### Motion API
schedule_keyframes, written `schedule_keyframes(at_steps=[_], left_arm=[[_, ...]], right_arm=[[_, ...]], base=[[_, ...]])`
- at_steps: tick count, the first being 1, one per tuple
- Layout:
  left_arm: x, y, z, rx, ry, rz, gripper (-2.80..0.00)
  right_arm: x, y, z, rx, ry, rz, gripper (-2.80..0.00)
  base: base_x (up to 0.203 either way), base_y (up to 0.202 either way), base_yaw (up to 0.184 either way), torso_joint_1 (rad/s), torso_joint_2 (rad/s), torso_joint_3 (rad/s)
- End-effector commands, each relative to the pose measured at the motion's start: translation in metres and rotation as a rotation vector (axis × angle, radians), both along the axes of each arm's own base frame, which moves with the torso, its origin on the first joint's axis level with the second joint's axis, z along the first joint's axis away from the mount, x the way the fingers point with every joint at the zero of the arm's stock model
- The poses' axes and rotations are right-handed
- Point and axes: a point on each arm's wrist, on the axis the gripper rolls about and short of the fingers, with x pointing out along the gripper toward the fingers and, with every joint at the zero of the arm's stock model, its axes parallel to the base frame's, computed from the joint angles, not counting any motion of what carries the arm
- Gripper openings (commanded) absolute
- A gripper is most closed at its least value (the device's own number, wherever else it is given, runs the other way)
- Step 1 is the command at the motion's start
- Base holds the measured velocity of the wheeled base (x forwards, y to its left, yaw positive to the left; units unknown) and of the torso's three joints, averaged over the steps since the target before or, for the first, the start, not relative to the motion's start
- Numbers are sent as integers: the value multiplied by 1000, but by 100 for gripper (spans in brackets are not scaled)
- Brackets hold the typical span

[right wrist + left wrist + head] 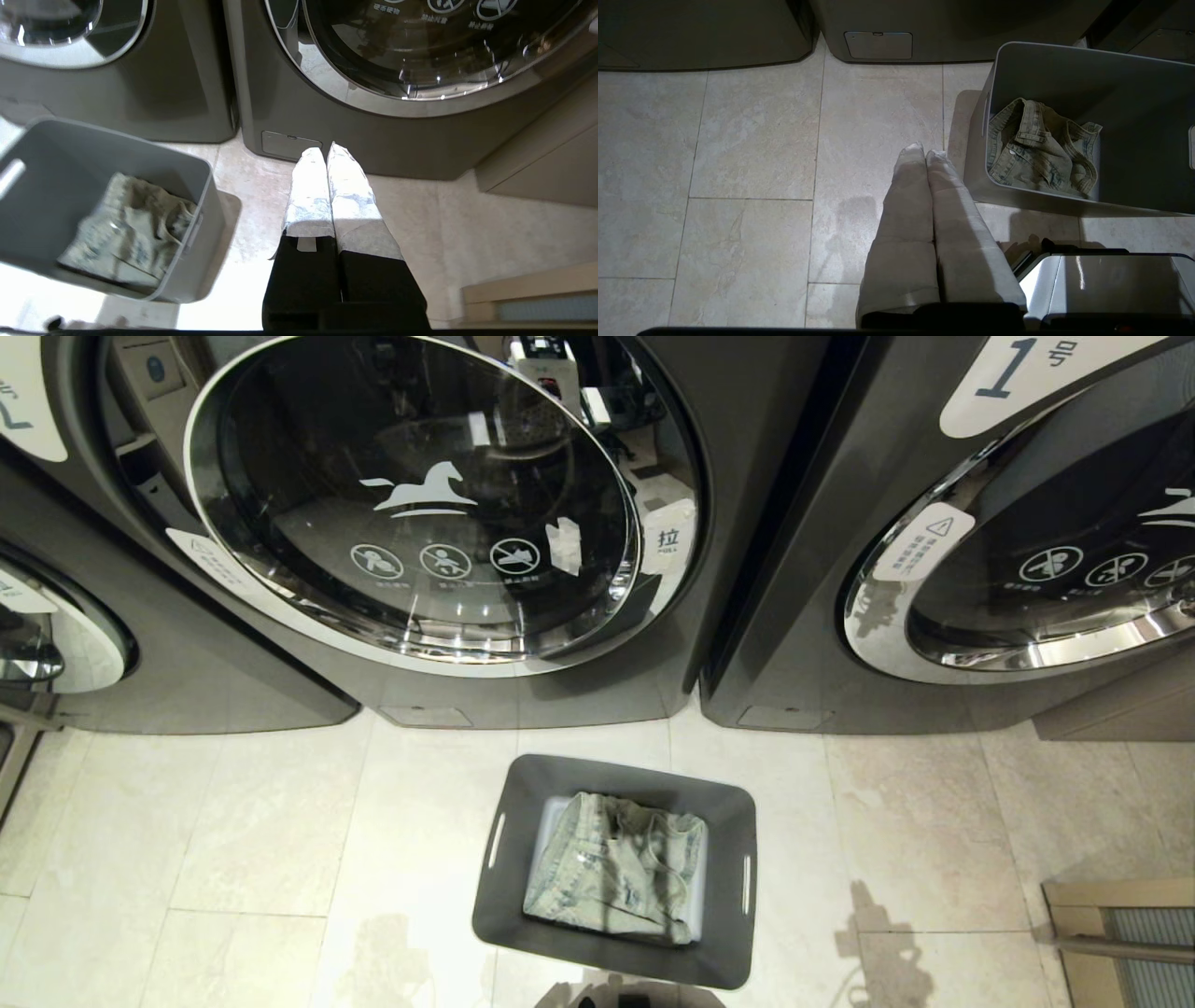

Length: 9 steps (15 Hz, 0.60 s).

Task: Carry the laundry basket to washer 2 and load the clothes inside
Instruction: Open the lid of the washing machine

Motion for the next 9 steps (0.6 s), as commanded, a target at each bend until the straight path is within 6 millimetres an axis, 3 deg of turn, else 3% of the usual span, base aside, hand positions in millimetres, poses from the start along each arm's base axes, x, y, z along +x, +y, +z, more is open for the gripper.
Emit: schedule_keyframes(at_steps=[1, 9], left_arm=[[0, 0, 0, 1, -2, 1, -280], [0, 0, 0, 2, -7, 1, -280]], right_arm=[[4, 0, -11, -14, 40, 2, -280], [4, 0, -10, 4, 35, 0, -280]], base=[[0, 0, 0, 0, 0, 0], [0, 0, 0, 0, 0, 0]])
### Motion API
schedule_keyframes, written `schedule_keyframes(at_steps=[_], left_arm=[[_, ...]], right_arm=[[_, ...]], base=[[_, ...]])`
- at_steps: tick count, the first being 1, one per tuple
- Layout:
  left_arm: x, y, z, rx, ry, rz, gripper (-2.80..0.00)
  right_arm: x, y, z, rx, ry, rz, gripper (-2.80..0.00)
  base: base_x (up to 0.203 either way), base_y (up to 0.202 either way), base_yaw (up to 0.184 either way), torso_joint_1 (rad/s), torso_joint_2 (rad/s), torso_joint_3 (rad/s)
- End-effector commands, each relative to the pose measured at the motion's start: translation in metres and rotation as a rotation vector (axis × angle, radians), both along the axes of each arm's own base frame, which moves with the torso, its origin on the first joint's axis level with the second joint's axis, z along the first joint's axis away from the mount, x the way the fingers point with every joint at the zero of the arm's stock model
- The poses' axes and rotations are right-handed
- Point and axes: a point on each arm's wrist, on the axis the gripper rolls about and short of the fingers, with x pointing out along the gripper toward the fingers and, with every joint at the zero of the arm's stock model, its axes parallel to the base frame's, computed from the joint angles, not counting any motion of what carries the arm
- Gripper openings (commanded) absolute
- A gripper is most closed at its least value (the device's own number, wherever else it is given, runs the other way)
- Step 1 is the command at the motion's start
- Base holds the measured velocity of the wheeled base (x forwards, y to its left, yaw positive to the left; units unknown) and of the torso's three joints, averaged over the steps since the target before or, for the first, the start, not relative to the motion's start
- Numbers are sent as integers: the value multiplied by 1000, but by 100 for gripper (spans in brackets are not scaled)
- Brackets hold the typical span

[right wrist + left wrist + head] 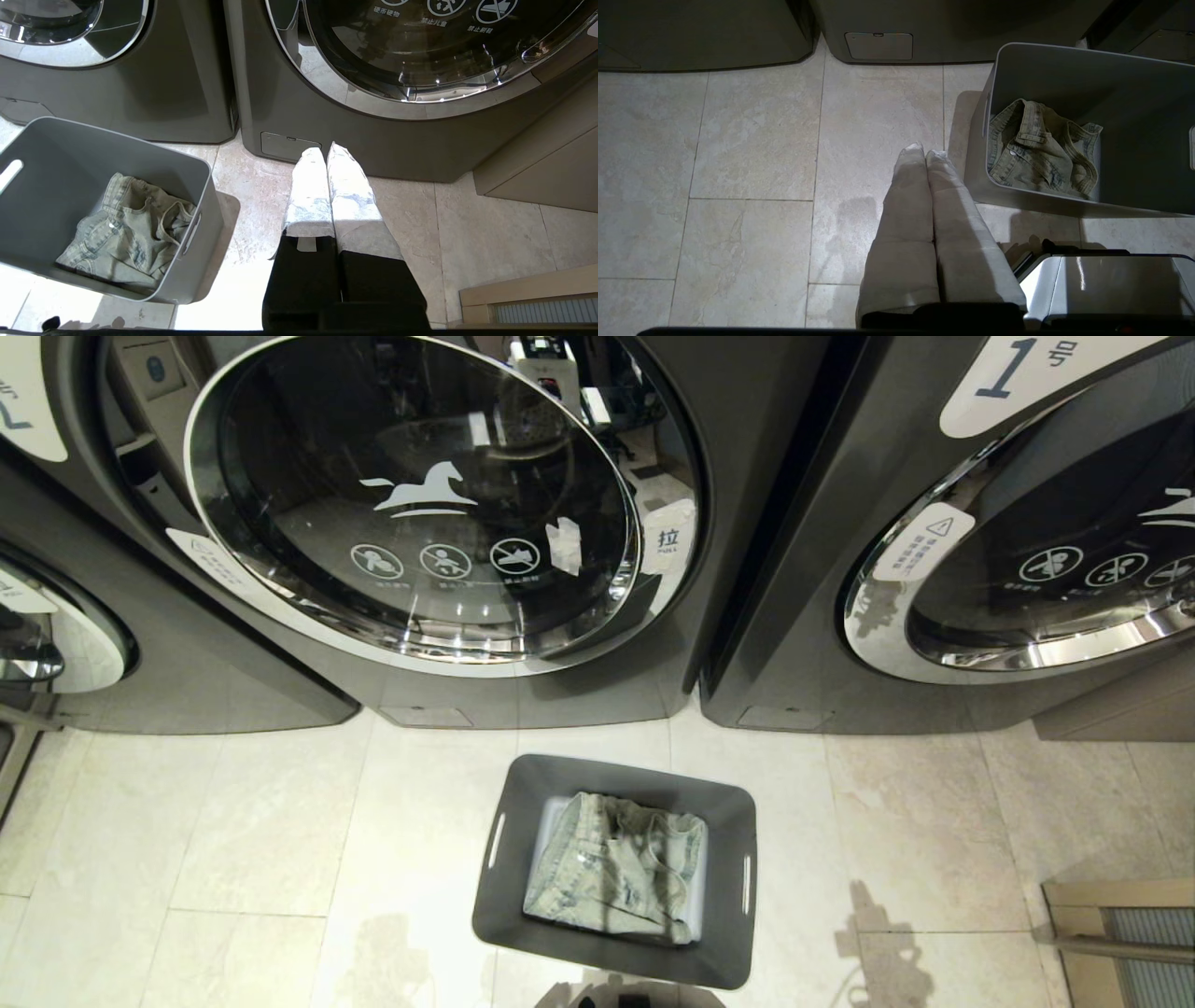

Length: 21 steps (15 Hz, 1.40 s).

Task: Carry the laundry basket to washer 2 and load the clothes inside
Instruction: Open the lid of the washing machine

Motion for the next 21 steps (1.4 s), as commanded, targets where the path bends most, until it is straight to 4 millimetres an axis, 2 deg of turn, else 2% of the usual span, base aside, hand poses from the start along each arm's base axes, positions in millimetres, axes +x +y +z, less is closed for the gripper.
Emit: schedule_keyframes(at_steps=[1, 21], left_arm=[[0, 0, 0, 2, -4, 1, -280], [0, 0, 0, 8, -1, -2, -280]], right_arm=[[4, 0, -11, -1, 40, 3, -280], [4, 0, -11, 1, 40, 1, -280]], base=[[0, 0, 0, 0, 0, 0], [0, 0, 0, 1, 0, 15]])
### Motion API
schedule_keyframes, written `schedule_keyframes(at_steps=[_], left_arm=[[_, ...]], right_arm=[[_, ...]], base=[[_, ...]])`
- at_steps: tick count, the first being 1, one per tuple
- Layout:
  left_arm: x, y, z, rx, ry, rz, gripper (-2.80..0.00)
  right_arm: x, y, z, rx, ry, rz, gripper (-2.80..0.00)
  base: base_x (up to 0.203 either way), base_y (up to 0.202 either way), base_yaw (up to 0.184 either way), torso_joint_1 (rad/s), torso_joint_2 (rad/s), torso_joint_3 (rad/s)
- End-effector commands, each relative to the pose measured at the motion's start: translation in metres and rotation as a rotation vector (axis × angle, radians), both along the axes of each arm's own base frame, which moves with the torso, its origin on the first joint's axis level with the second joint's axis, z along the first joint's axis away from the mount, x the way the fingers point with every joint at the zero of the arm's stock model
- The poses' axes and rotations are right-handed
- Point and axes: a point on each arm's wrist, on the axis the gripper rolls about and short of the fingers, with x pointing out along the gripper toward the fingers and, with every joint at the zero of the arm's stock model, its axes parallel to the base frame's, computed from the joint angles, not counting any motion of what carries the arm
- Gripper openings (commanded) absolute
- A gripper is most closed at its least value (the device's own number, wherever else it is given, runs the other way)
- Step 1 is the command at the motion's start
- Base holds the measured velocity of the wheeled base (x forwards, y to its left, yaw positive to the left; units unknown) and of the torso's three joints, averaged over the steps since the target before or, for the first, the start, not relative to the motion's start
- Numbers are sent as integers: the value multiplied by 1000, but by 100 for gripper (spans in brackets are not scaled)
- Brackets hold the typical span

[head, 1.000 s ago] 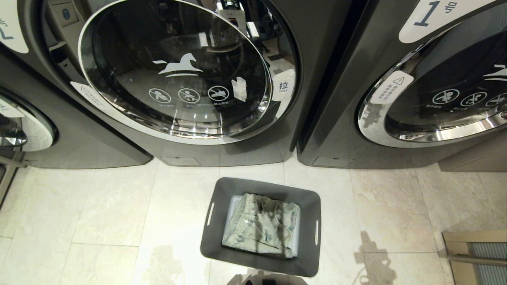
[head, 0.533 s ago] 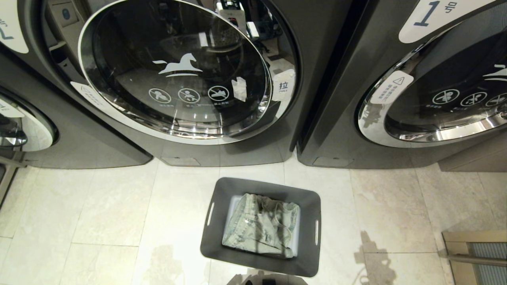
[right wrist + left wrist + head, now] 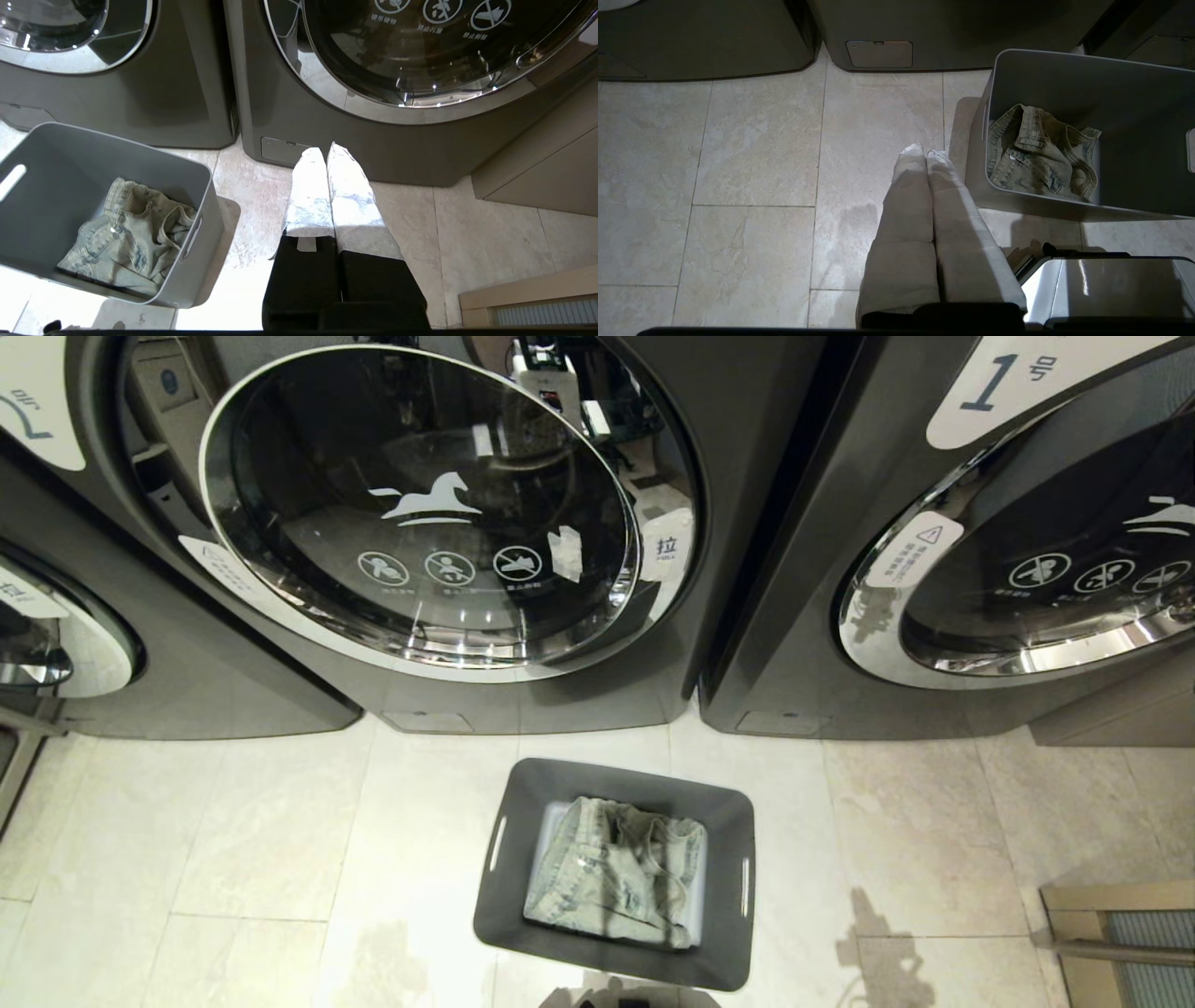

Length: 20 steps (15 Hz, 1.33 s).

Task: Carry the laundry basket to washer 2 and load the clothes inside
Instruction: Open the lid of the washing machine

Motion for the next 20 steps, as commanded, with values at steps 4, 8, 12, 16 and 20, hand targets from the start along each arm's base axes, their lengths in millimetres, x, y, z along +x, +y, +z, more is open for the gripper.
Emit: schedule_keyframes(at_steps=[4, 8, 12, 16, 20], left_arm=[[0, 0, 0, 0, 1, 0, -280], [0, 0, 0, -2, -1, 0, -280], [0, 0, 0, -5, -1, 0, -280], [0, 0, 0, -6, -1, 1, -280], [0, 0, 0, -8, -1, 1, -280]], right_arm=[[4, 0, -10, -2, 31, 3, -280], [4, 0, -10, -2, 31, 3, -280], [4, 0, -10, -3, 32, 1, -280], [4, 0, -10, -7, 31, 4, -280], [4, 0, -10, -3, 31, 1, -280]], base=[[0, 0, 0, 4, 4, 190], [0, 0, 0, 4, 4, 206], [0, 0, 0, 3, 0, 204], [0, 0, 0, 4, 6, 207], [0, 0, 0, 4, 3, 204]])
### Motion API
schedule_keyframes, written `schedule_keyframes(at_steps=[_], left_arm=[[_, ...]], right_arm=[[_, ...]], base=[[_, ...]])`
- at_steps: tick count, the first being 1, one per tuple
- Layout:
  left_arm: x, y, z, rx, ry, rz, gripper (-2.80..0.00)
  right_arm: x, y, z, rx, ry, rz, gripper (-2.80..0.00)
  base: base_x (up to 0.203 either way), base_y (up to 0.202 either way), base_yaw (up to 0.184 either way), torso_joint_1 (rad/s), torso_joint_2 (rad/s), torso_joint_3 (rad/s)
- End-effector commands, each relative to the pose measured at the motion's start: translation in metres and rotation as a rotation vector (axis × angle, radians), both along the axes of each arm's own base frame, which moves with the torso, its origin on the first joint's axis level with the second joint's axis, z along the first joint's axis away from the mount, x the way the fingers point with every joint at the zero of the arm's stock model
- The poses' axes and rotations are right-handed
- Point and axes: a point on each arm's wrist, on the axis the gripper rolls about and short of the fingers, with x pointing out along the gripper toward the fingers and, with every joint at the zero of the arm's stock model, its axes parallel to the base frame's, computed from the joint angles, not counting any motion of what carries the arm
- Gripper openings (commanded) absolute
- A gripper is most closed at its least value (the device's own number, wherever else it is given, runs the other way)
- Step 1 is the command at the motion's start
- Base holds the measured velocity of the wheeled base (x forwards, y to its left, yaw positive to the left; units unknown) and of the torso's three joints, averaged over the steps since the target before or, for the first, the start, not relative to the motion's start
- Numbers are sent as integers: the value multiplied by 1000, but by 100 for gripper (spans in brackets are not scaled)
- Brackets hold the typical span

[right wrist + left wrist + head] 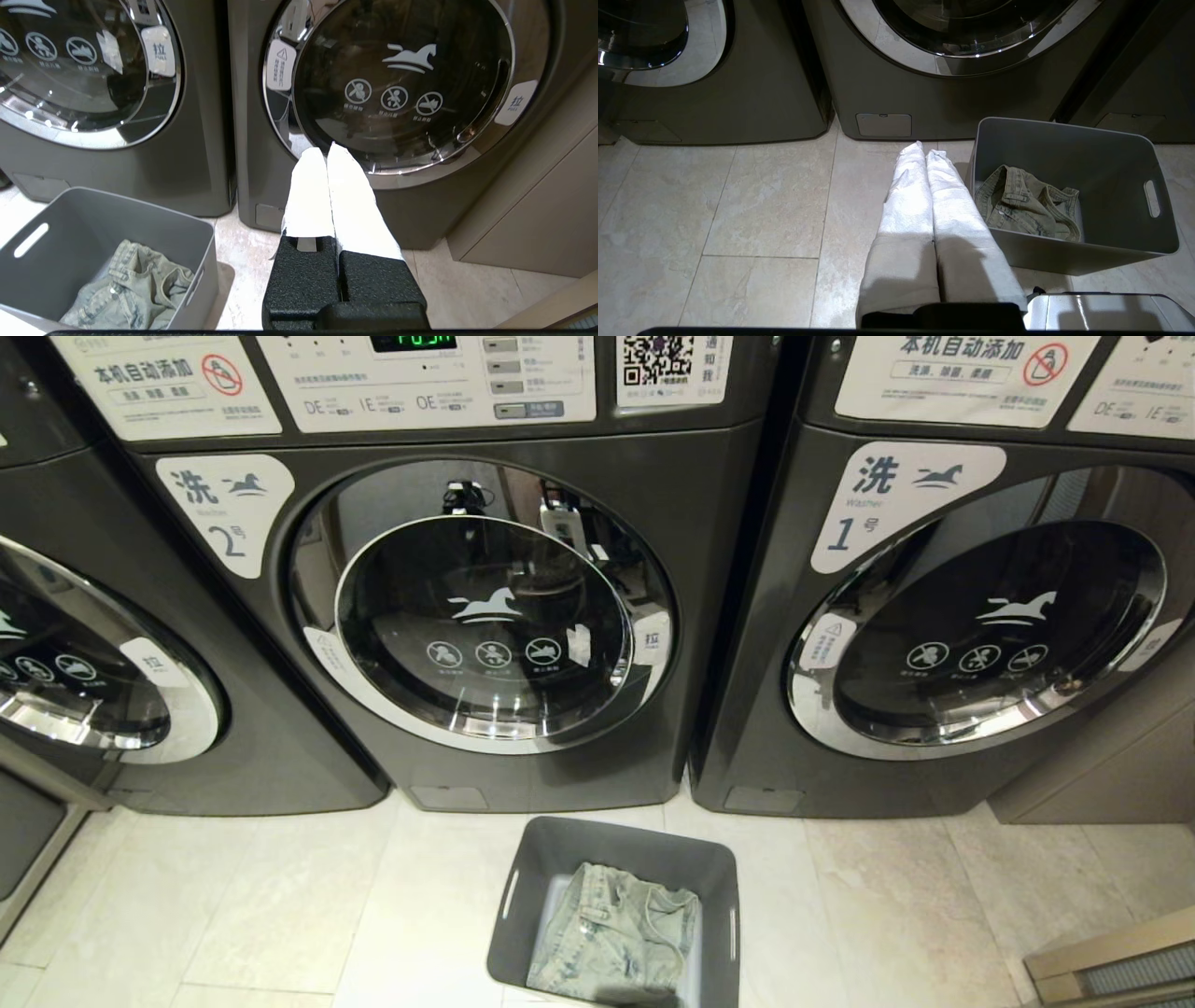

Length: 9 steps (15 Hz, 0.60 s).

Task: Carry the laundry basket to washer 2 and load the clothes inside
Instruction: Open the lid of the washing machine

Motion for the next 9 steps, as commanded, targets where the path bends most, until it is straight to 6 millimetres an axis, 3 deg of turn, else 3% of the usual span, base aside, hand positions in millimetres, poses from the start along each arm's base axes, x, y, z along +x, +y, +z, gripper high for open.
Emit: schedule_keyframes(at_steps=[1, 6, 9], left_arm=[[0, 0, 0, 0, 0, 0, -280], [0, 0, 0, 2, 0, 2, -280], [0, 0, 0, 4, 0, 2, -280]], right_arm=[[4, 0, -11, 0, 39, 0, -280], [4, 0, -11, 0, 39, 1, -280], [4, 0, -11, 2, 40, 2, -280]], base=[[0, 0, 0, -2, 2, 195], [0, 0, 0, 5, 2, 203], [0, 0, 0, 4, 3, 83]])
